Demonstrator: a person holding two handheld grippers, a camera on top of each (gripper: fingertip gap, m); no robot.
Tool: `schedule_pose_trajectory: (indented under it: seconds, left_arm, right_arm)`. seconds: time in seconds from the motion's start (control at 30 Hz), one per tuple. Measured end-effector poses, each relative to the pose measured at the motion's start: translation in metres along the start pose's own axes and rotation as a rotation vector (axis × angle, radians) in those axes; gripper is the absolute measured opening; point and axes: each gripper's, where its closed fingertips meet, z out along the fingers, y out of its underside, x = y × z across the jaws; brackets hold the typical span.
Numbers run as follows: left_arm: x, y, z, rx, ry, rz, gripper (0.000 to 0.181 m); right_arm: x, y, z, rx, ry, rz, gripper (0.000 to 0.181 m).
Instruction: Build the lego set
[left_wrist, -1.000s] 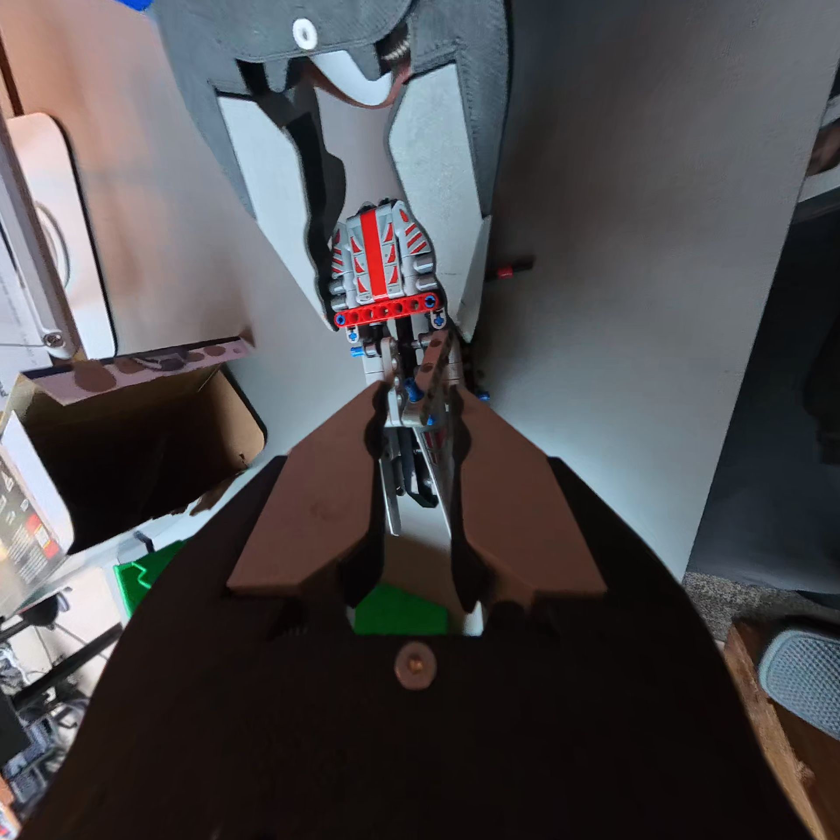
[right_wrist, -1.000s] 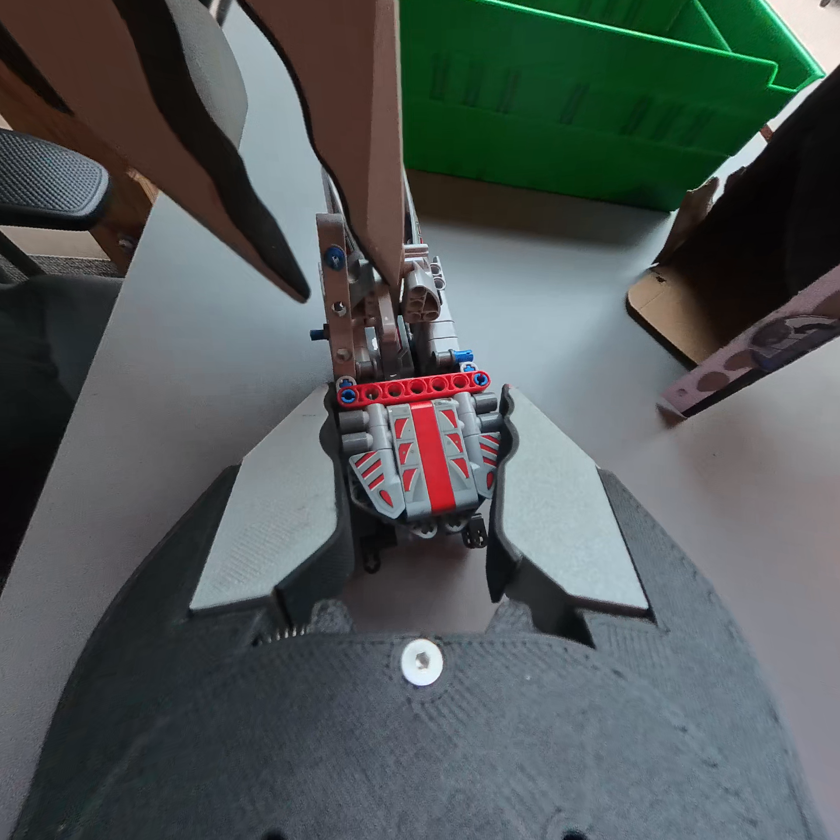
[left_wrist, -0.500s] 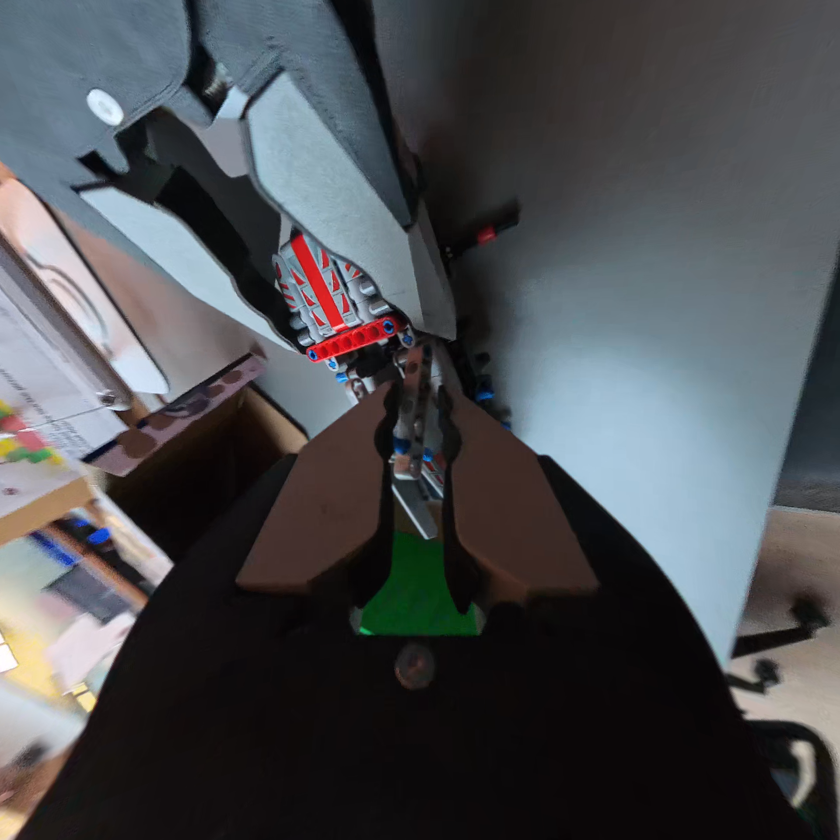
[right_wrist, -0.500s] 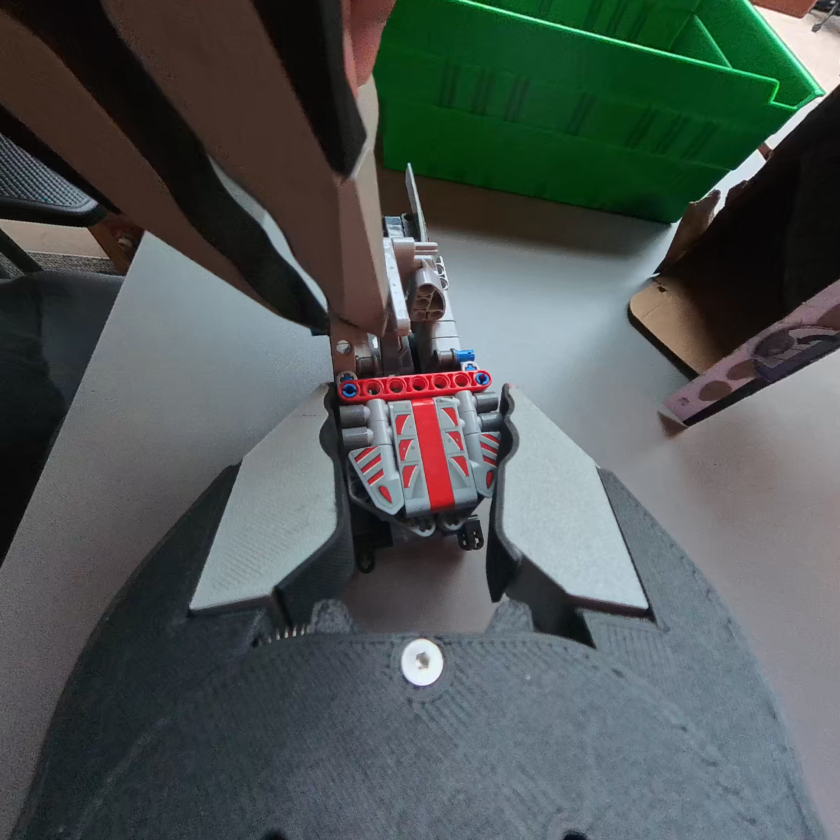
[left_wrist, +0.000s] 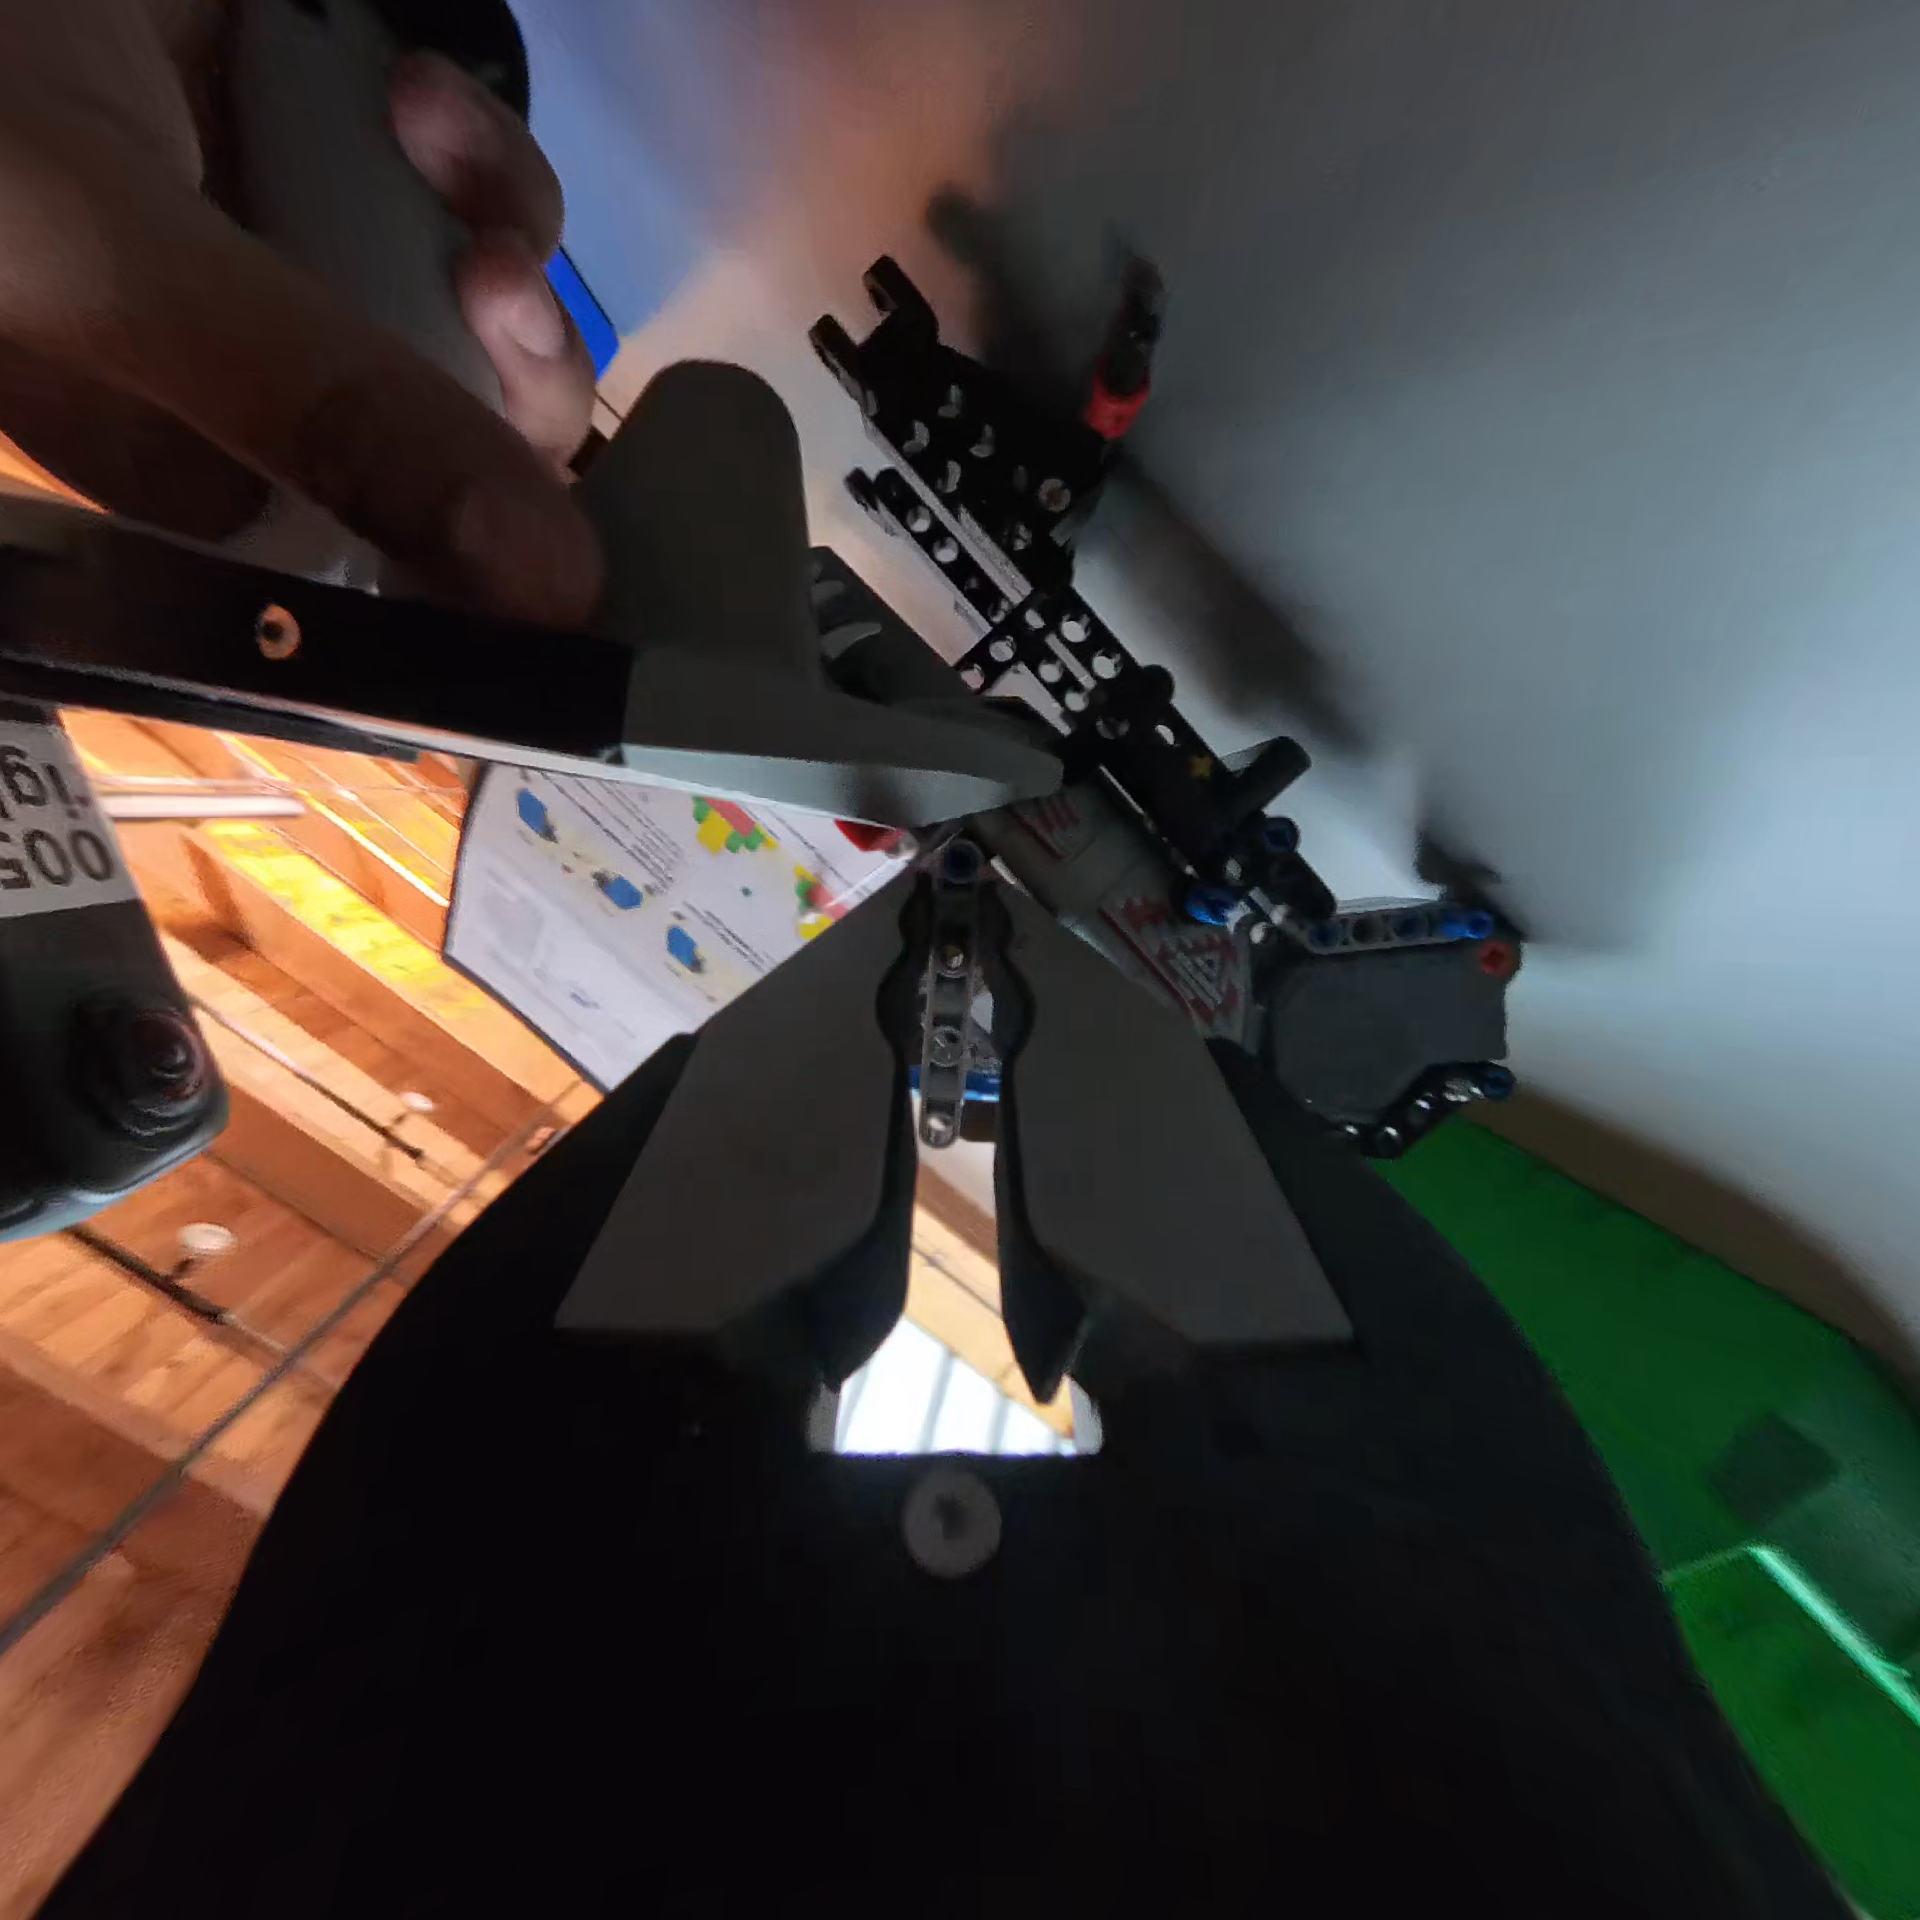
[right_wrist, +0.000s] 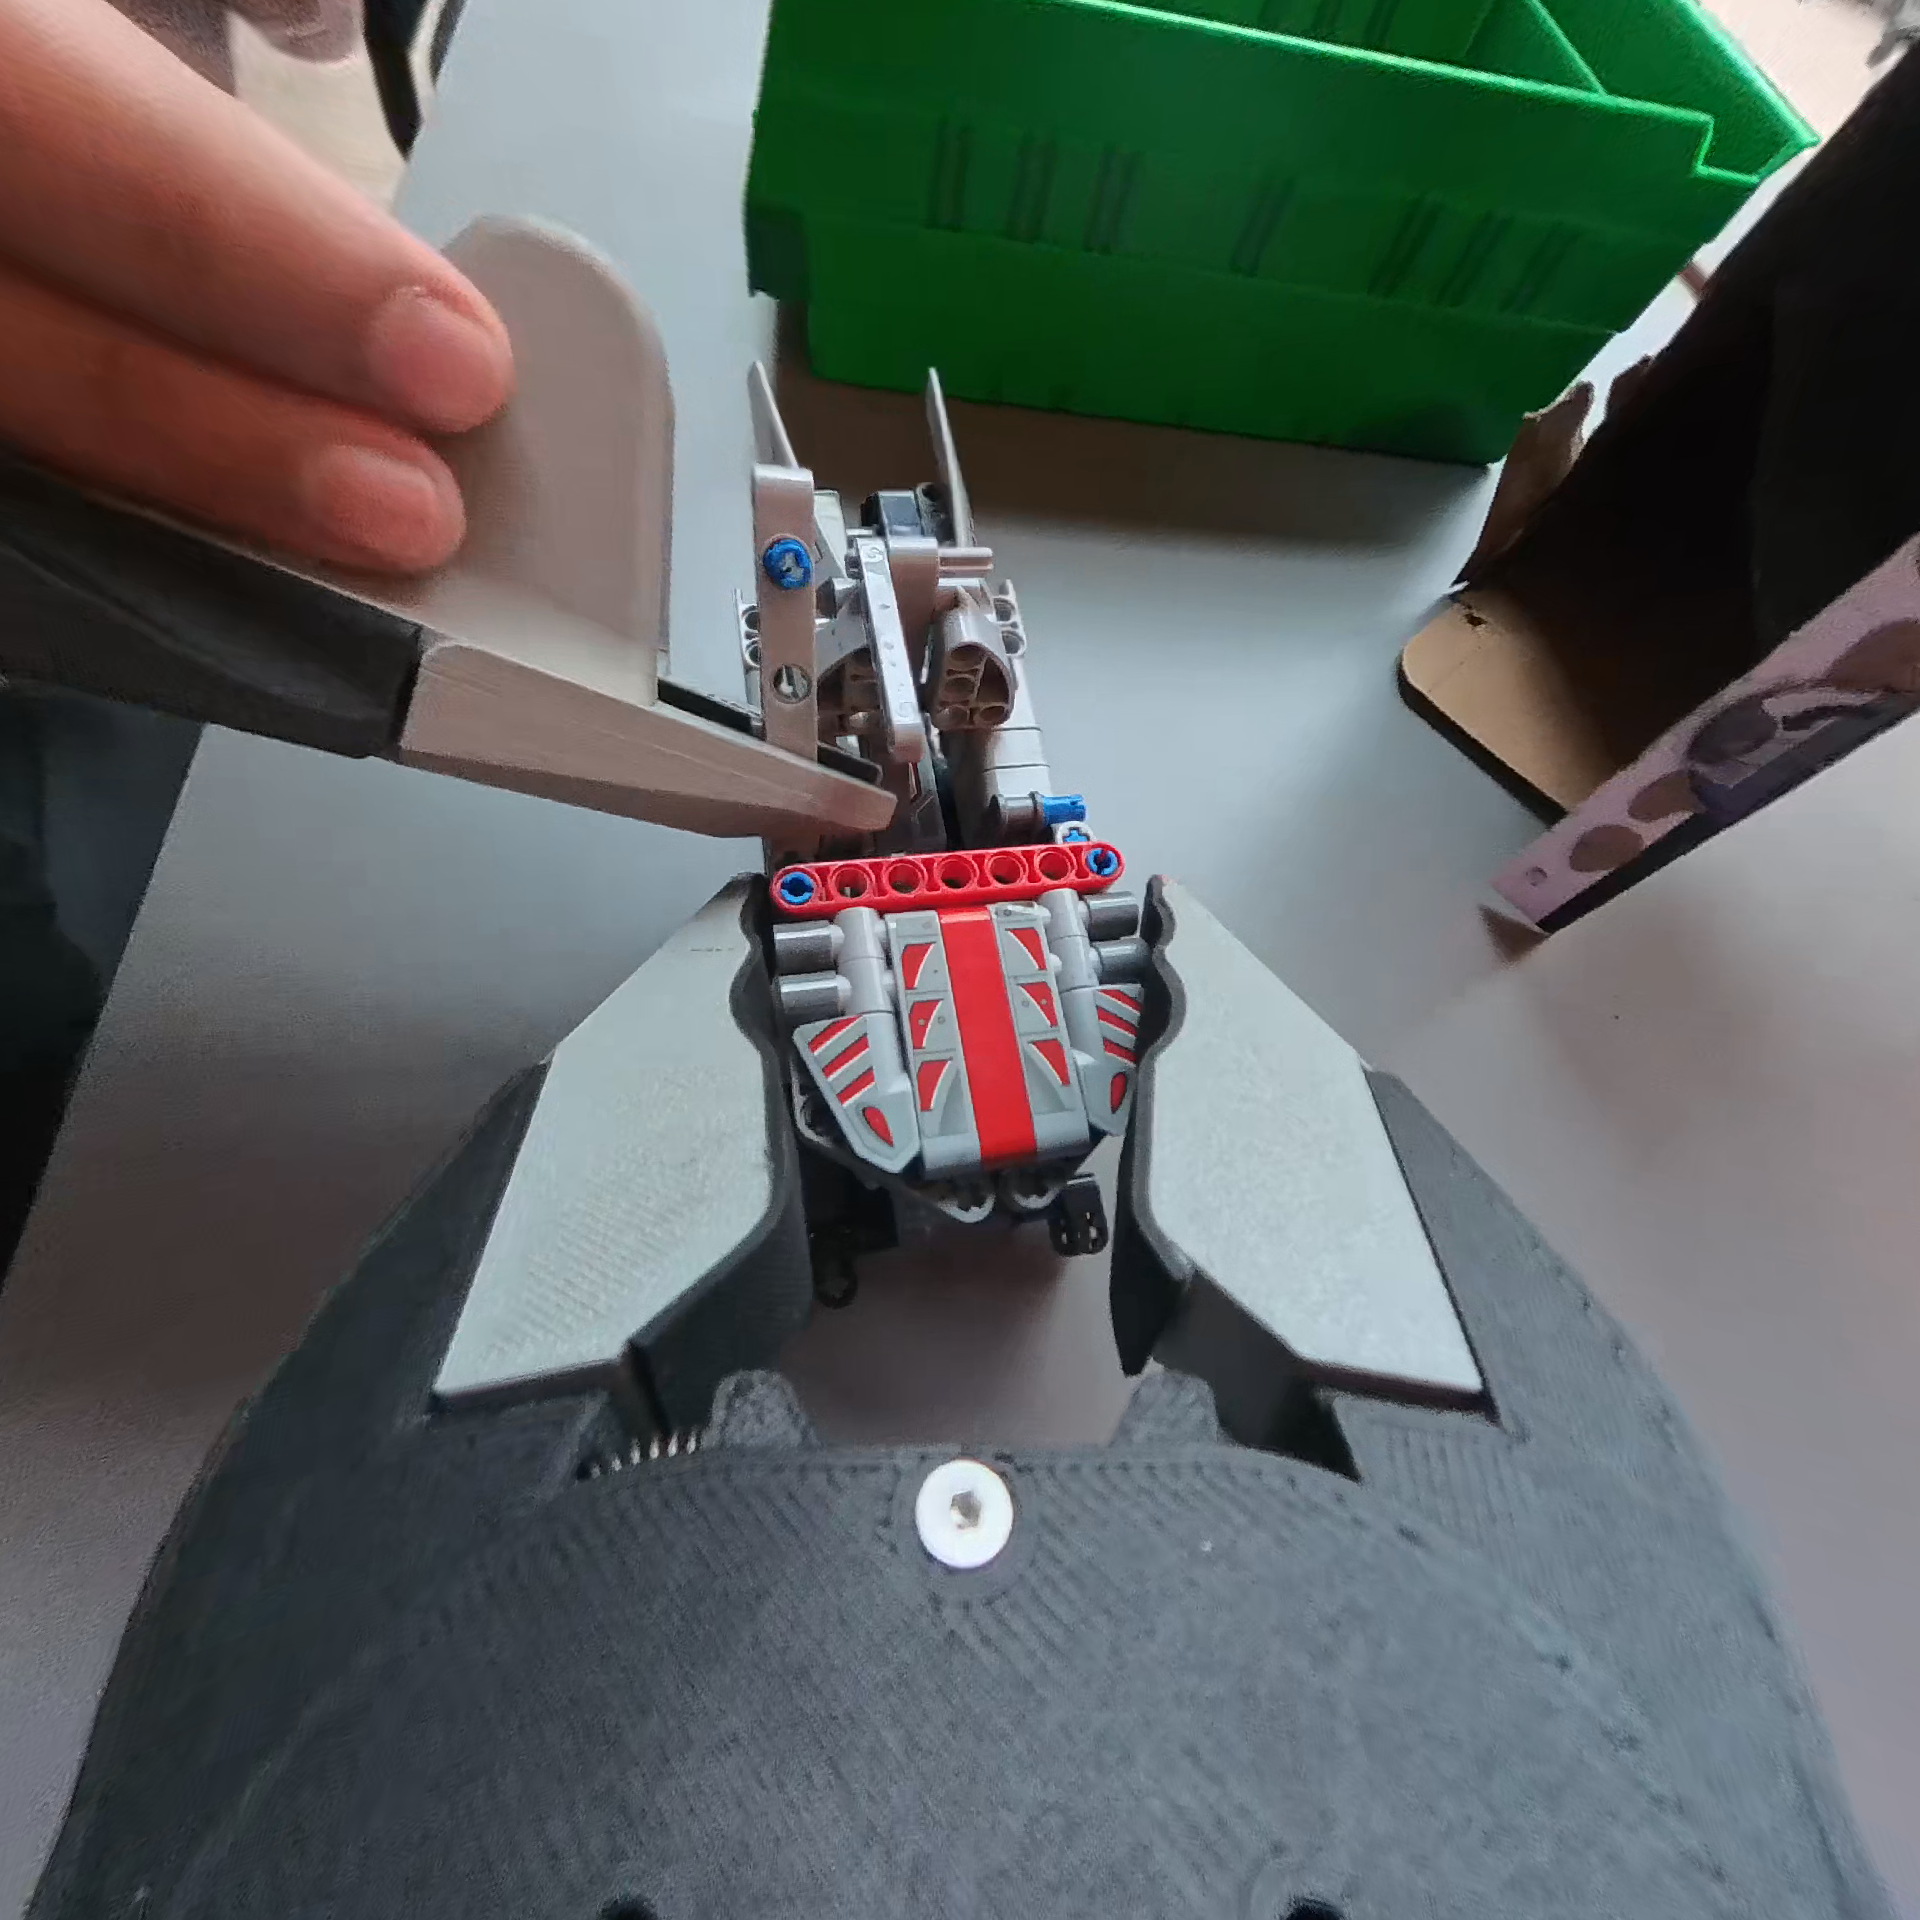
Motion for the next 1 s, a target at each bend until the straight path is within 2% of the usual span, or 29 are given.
schedule_pose_trajectory:
  seconds: [0.07, 0.37, 0.4, 0.43, 0.47, 0.53, 0.57, 0.6, 0.67, 0.73, 0.83, 0.93, 1.0]
  left_arm:
    - [0.001, 0.000, -0.001, 0.006, 0.036, -0.055, 0.005]
    - [0.006, 0.004, -0.004, 0.027, -0.012, -0.033, 0.005]
    - [0.007, 0.001, -0.008, 0.060, -0.015, -0.029, 0.004]
    - [0.015, -0.020, -0.021, 0.200, 0.030, -0.032, 0.004]
    - [0.019, -0.035, -0.034, 0.269, 0.051, -0.043, 0.004]
    - [0.020, -0.030, -0.033, 0.215, 0.041, -0.050, 0.005]
    - [0.019, -0.014, -0.023, 0.152, 0.051, -0.124, 0.003]
    - [0.015, 0.003, -0.016, 0.112, 0.047, -0.204, 0.004]
    - [0.007, 0.018, -0.015, 0.107, 0.011, -0.290, 0.005]
    - [-0.009, 0.014, -0.026, 0.172, -0.079, -0.383, 0.004]
    - [-0.020, 0.007, -0.039, 0.272, -0.134, -0.639, 0.005]
    - [-0.025, 0.001, -0.045, 0.433, -0.114, -0.979, 0.005]
    - [-0.035, -0.001, -0.051, 0.621, -0.073, -1.264, 0.006]
  right_arm:
    - [-0.001, 0.001, 0.000, -0.021, -0.002, -0.017, 0.067]
    - [0.002, -0.001, 0.007, -0.073, 0.019, 0.039, 0.067]
    - [0.008, 0.000, 0.007, -0.083, 0.048, 0.051, 0.067]
    - [0.024, 0.005, 0.005, -0.104, 0.127, 0.078, 0.067]
    - [0.039, 0.010, -0.001, -0.127, 0.187, 0.107, 0.067]
    - [0.032, 0.011, -0.008, -0.093, 0.081, 0.105, 0.066]
    - [0.020, 0.008, -0.008, -0.063, 0.018, 0.093, 0.066]
    - [0.017, 0.008, -0.007, -0.061, 0.020, 0.082, 0.067]
    - [0.027, 0.008, -0.003, -0.091, 0.116, 0.056, 0.067]
    - [0.037, 0.008, 0.000, -0.093, 0.151, 0.080, 0.067]
    - [0.045, 0.008, -0.002, -0.063, 0.173, 0.105, 0.073]
    - [0.047, -0.005, -0.014, 0.034, 0.195, 0.087, 0.071]
    - [0.045, -0.014, -0.025, 0.096, 0.210, 0.074, 0.073]
